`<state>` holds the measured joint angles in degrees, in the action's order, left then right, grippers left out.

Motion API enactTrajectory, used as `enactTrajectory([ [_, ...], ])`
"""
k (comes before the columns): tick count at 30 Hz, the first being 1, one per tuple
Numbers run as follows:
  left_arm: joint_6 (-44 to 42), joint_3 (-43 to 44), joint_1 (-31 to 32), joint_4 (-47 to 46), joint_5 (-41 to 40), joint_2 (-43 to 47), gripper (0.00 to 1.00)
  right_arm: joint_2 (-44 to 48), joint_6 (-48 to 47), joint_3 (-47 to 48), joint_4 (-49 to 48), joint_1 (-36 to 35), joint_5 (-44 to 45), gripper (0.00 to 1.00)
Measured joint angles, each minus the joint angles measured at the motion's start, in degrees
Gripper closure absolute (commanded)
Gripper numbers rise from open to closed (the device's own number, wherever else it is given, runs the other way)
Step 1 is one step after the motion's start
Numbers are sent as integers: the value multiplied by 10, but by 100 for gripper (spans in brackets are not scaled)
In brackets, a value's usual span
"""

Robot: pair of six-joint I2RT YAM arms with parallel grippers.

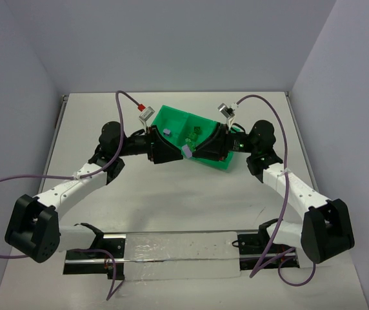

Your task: Sort the legos into containers by color

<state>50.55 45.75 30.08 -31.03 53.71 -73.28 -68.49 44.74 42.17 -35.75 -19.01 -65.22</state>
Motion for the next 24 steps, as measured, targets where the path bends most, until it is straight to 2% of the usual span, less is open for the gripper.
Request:
enactTrajectory([
  [6, 1, 18, 13, 0, -10, -6, 20, -5, 0, 0, -2, -8, -1, 100],
  [14, 2, 36, 30, 1, -13, -9, 42, -7, 0, 0, -1, -9, 0, 100],
  [17, -5, 39, 34, 14, -22, -10, 64, -8, -1, 0, -2, -10, -4, 100],
  [18, -7, 39, 34, 20, -25, -11, 77, -8, -2, 1, -2, -10, -6, 100],
  [19, -11, 39, 34, 25, -27, -12, 96, -8, -4, 1, 1, -10, -7, 100],
  [24, -26, 48, 35, 52, -34, -13, 100, -8, -11, 1, 13, -9, -4, 100],
])
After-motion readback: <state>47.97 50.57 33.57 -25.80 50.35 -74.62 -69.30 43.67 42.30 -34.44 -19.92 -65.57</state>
